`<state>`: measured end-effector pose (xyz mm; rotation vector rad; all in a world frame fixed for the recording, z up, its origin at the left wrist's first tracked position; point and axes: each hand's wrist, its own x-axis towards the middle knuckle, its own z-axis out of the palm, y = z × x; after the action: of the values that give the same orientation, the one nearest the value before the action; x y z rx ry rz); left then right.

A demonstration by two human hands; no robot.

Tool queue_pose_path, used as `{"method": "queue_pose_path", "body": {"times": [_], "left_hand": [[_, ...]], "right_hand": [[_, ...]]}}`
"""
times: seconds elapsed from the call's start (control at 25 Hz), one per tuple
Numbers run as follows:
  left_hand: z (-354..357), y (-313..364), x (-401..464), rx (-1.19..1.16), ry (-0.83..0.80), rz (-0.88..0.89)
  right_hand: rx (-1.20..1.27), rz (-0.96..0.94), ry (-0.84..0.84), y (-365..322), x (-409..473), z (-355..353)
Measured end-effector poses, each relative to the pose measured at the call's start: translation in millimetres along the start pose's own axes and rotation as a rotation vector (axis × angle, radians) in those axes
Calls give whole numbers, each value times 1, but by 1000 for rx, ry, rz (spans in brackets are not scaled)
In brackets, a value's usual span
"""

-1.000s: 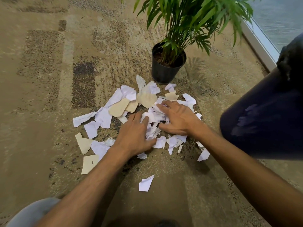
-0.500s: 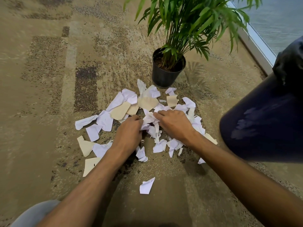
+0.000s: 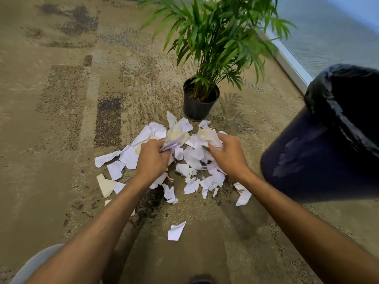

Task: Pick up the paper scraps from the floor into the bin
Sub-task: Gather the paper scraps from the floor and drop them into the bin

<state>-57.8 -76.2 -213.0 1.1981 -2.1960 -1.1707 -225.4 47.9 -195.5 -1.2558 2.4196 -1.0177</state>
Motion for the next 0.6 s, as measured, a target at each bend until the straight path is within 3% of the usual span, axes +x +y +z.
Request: {"method": "queue_pose_path", "body": {"times": [0.12, 0.28, 0.4, 0.6], "left_hand": [[-9, 21, -3, -110, 64, -63], [-14, 70, -13, -198, 111, -8], [-12, 130, -24, -249, 88, 129], [10, 242, -34, -133, 17, 430]], "right_hand": [[133, 50, 58, -16, -2, -21], [266, 6, 166, -42, -14, -68], [216, -63, 265, -58, -25, -119], [51, -125, 450, -61, -44, -220]]}}
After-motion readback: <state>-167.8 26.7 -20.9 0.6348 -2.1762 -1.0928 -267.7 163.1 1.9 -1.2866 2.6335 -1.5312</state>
